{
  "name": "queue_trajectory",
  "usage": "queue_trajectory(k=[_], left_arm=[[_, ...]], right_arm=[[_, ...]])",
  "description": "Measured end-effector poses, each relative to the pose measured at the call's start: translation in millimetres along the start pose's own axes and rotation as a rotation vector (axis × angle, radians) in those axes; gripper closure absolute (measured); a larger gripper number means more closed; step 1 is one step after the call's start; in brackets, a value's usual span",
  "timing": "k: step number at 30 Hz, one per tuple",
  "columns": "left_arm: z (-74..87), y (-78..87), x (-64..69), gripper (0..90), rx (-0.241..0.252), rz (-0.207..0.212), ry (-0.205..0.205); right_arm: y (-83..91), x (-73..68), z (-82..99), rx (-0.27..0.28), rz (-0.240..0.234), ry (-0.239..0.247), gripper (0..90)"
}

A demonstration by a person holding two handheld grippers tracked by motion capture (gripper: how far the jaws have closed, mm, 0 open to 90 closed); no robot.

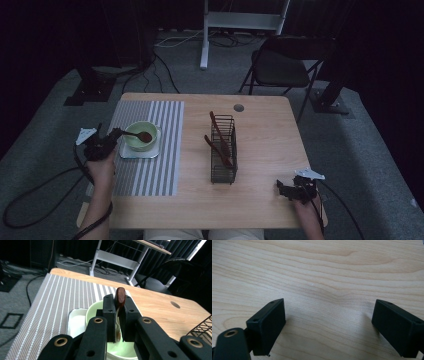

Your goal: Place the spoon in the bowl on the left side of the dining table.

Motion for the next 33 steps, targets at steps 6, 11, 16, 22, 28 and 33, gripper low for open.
queue_trajectory(k=[6,11,16,22,28,33], left_arm=[[5.8,-1.3,-6.1,77.1,-0.033,0.001,0.013],[11.7,-2.6,-9.6,73.6,-0.045,0.004,0.011],[18.7,-6.8,-11.4,58.3,-0.085,-0.016,-0.008],[25.0,-8.2,-12.8,37.0,-0.130,-0.052,-0.045],[29.0,-6.4,-16.7,15.6,-0.157,-0.056,-0.040],[37.2,-4.1,-15.4,8.5,-0.203,-0.070,-0.098]], right_arm=[[0.0,-0.1,0.0,0.001,-0.001,0.001,11.1],[0.0,-0.1,0.0,0.001,-0.001,0.002,11.1],[0.0,-0.2,0.0,0.000,-0.001,0.001,11.1],[0.2,-0.3,0.2,0.001,-0.001,0.005,11.1],[0.2,-0.3,0.2,0.001,-0.001,0.005,11.1],[0.2,-0.3,0.2,0.001,-0.002,0.005,11.0]])
Point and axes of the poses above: each handheld gripper's, and its own axes: y roughly backward along the jaws, z roughly out of its underside, x roughly to its right, the point moved 8 cm from there along -y, roughly forward along the jaws, and after that the axes turned 8 degrees about -x, right-handed, at the moved point
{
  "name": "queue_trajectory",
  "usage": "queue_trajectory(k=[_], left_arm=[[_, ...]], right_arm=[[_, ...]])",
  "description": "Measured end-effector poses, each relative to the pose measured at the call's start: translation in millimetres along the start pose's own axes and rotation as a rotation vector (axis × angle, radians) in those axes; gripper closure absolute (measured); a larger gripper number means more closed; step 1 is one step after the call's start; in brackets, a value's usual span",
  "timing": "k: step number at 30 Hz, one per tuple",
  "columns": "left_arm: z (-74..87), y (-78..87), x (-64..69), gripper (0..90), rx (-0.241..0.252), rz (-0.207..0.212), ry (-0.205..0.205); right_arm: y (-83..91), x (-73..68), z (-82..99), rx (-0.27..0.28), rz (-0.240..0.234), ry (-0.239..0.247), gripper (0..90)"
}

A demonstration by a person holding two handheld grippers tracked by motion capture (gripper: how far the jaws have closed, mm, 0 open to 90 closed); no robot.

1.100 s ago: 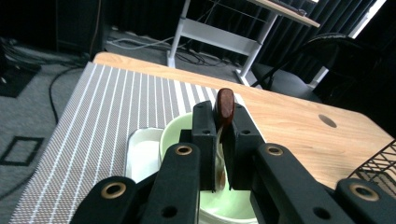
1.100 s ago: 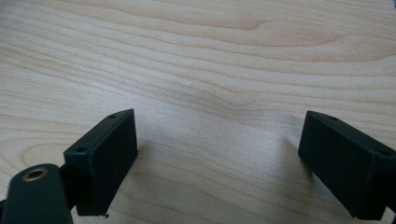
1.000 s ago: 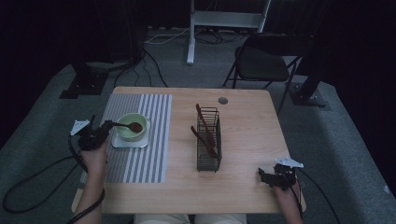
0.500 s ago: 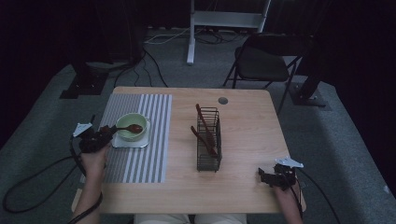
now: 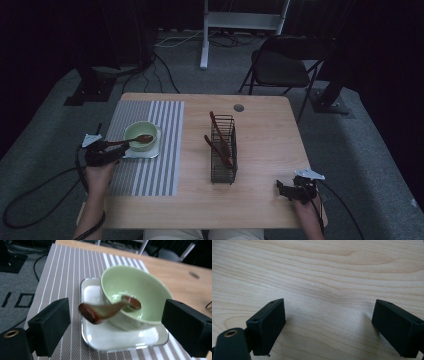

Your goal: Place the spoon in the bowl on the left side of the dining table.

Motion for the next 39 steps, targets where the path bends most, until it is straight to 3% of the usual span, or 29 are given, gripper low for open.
queue_trajectory(k=[1,9,21,39], left_arm=[[1.6,1.0,-0.8,8.4,-0.002,-0.023,-0.005],[13.5,10.2,-0.7,8.4,-0.017,-0.043,-0.045],[33.0,28.2,4.3,8.5,-0.021,-0.017,-0.082],[65.5,52.1,24.3,8.5,-0.027,0.017,-0.159]], right_arm=[[0.0,0.0,0.0,0.000,0.000,0.000,11.0],[0.2,-0.1,0.2,0.000,0.000,0.000,11.0],[0.1,-0.1,0.2,0.000,0.001,0.000,11.0],[0.2,-0.2,0.2,-0.001,0.000,-0.002,11.0]])
Point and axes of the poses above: each handheld gripper's, and its own axes: y roughly backward along the jaws, z roughly out of its underside, x roughly to its right, the point moved 8 cm from there along -y, roughly forward along the jaws, and after that the axes turned 8 degrees about -x, right-handed, at the moved point
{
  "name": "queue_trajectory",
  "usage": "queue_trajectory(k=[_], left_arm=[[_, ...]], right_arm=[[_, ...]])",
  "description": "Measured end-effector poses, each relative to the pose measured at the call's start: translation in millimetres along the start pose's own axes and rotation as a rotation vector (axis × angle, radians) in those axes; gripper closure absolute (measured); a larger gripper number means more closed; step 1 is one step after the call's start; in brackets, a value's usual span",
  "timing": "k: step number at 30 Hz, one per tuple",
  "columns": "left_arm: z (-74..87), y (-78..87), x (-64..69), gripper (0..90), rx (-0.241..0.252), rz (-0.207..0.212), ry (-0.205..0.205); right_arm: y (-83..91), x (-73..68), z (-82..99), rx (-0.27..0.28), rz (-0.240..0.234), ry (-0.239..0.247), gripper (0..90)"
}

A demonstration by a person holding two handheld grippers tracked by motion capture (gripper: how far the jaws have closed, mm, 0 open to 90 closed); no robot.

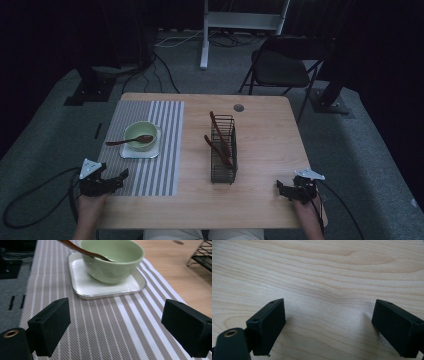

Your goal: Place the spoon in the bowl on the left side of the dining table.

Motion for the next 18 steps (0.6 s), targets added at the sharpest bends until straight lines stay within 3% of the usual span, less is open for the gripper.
queue_trajectory(k=[7,13,18], left_arm=[[13.3,6.1,6.0,8.5,-0.012,0.019,-0.017],[23.7,13.1,4.4,8.5,0.002,-0.023,-0.042],[31.6,19.6,1.6,8.5,0.019,-0.033,-0.058]], right_arm=[[0.0,0.0,0.0,0.000,0.000,0.000,11.0],[0.0,0.0,0.0,0.000,0.000,0.000,11.1],[0.0,0.0,0.0,0.000,0.000,0.000,11.0]])
Point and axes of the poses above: each handheld gripper's, and its own axes: y roughly backward along the jaws, z roughly out of its underside, x roughly to its right, the point moved 8 cm from there along -y, roughly forward along the jaws, and after that the axes turned 8 degrees about -x, right-handed, at the moved point
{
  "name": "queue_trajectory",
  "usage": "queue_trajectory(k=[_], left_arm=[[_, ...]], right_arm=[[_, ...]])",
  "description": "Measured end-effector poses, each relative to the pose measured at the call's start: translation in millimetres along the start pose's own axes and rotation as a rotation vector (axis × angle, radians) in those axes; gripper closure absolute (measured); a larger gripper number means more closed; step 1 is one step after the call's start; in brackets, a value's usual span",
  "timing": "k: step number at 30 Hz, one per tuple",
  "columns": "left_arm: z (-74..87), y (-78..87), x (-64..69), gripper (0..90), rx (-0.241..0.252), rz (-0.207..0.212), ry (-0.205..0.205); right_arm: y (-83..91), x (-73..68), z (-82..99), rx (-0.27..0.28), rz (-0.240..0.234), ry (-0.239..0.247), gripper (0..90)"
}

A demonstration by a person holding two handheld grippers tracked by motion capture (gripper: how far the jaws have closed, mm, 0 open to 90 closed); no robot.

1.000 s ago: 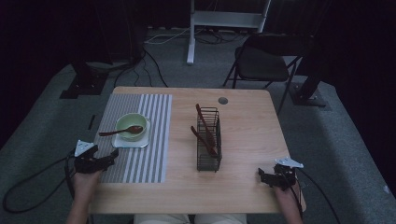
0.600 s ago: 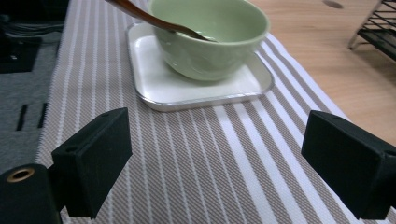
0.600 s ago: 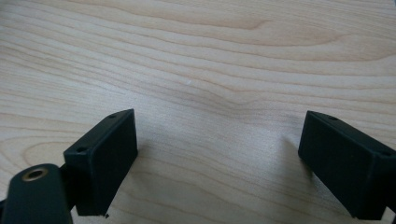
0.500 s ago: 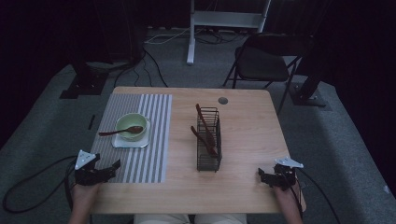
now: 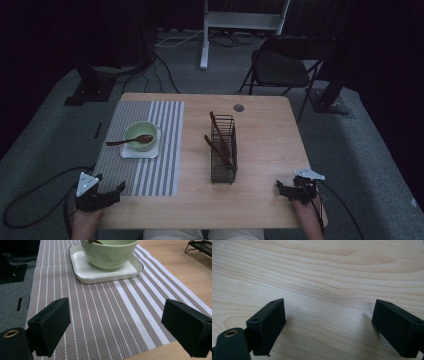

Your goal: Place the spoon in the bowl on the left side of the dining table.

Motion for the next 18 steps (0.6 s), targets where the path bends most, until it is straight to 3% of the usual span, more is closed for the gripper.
queue_trajectory(k=[18], left_arm=[[40.2,15.4,-5.4,8.5,-0.057,0.022,0.001]], right_arm=[[0.3,-0.4,0.3,-0.001,0.000,-0.002,11.1]])
Point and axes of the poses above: each handheld gripper's, and its own axes: y roughly backward along the jaws, z roughly out of its underside, x roughly to its right, the point moved 8 cm from there along -y, roughly forward along the jaws, and after that the axes turned 8 degrees about -x, right-handed, at the moved point
